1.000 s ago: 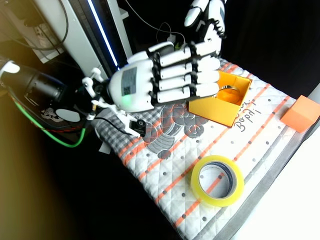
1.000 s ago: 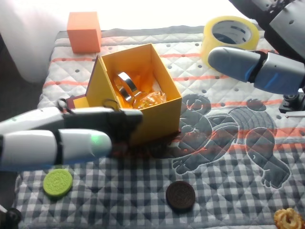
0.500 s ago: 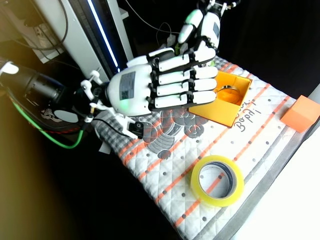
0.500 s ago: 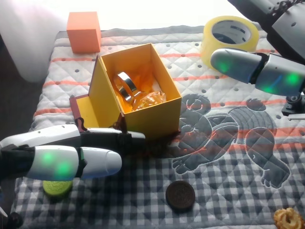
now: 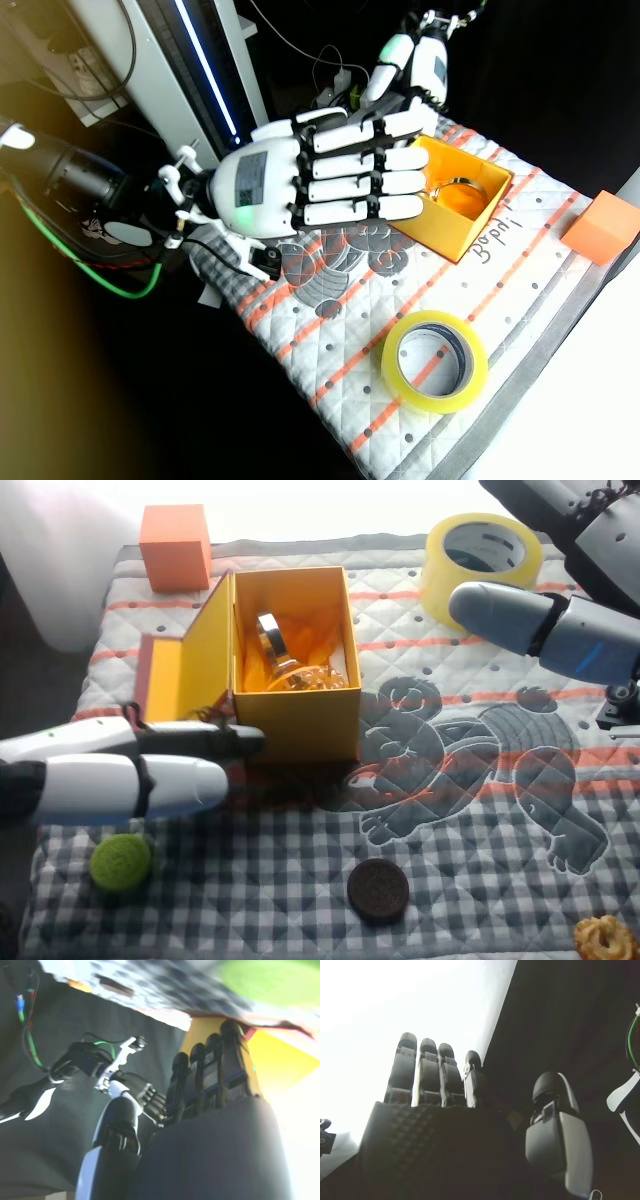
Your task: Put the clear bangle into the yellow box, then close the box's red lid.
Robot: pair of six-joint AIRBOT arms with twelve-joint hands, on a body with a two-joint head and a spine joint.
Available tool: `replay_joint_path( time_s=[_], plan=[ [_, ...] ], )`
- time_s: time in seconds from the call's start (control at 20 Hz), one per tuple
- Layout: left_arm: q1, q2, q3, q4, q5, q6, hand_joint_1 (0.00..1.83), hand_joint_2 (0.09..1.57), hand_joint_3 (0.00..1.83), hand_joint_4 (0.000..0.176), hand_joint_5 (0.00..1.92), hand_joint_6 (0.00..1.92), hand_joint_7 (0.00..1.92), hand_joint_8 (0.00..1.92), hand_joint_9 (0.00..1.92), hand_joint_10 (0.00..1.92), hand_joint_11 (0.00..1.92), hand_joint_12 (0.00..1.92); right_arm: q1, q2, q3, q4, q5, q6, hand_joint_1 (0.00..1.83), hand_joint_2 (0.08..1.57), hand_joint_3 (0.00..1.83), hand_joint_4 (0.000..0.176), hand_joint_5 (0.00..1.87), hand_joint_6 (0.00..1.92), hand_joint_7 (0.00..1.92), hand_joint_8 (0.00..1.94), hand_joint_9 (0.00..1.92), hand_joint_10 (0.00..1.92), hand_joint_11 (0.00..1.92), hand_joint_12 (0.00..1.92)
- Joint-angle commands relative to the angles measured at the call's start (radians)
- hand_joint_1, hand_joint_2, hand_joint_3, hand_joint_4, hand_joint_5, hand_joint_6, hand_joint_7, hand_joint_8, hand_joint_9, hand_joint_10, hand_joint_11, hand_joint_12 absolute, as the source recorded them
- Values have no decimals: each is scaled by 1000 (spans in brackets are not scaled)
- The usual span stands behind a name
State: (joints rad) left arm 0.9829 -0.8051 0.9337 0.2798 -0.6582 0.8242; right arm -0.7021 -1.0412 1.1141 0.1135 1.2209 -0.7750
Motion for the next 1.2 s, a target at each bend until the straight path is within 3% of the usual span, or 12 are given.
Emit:
replay_joint_path(
  time_s=[0.0,0.15,0.3,0.5,0.6,0.85,1.05,1.15],
  plan=[
    [-1,6,-5,-31,-110,13,38,1352,0,0,208,6,125,7,88,5,88,73,2,5,-2,6,120,6,1,1225,13,115,0,0,7,3,0,0,0,0],
    [20,22,-9,-70,-116,34,172,1334,0,0,241,12,144,8,131,15,153,106,-3,3,-3,8,119,6,0,1224,9,130,0,0,5,2,0,0,0,0],
    [36,29,-9,-115,-116,72,228,1315,0,0,233,2,153,6,148,11,162,116,-6,4,-3,12,120,7,0,1224,6,120,0,0,11,3,0,0,0,0],
    [52,30,-10,-192,-130,132,204,1310,0,0,214,3,159,8,147,9,156,117,-11,6,-6,17,120,7,0,1225,4,127,0,0,25,8,0,0,0,0],
    [53,30,-11,-194,-134,133,172,1317,1,0,224,5,175,10,163,11,154,112,-12,6,-6,18,120,7,0,1215,0,142,6,2,24,6,0,0,0,0],
    [61,29,-12,-224,-151,147,169,1307,0,0,212,1,136,0,142,1,131,84,-15,7,-7,24,122,8,0,1215,0,139,15,5,33,5,0,0,0,0],
    [77,8,-20,-321,-217,218,168,1299,0,0,169,0,79,0,99,0,90,59,-31,10,-13,44,136,8,0,1208,0,138,18,4,54,11,0,0,0,0],
    [77,-16,-17,-394,-264,260,201,1299,0,0,158,0,63,0,84,0,69,46,-44,14,-19,59,150,8,0,1194,0,146,29,8,72,16,0,0,0,0]
  ],
)
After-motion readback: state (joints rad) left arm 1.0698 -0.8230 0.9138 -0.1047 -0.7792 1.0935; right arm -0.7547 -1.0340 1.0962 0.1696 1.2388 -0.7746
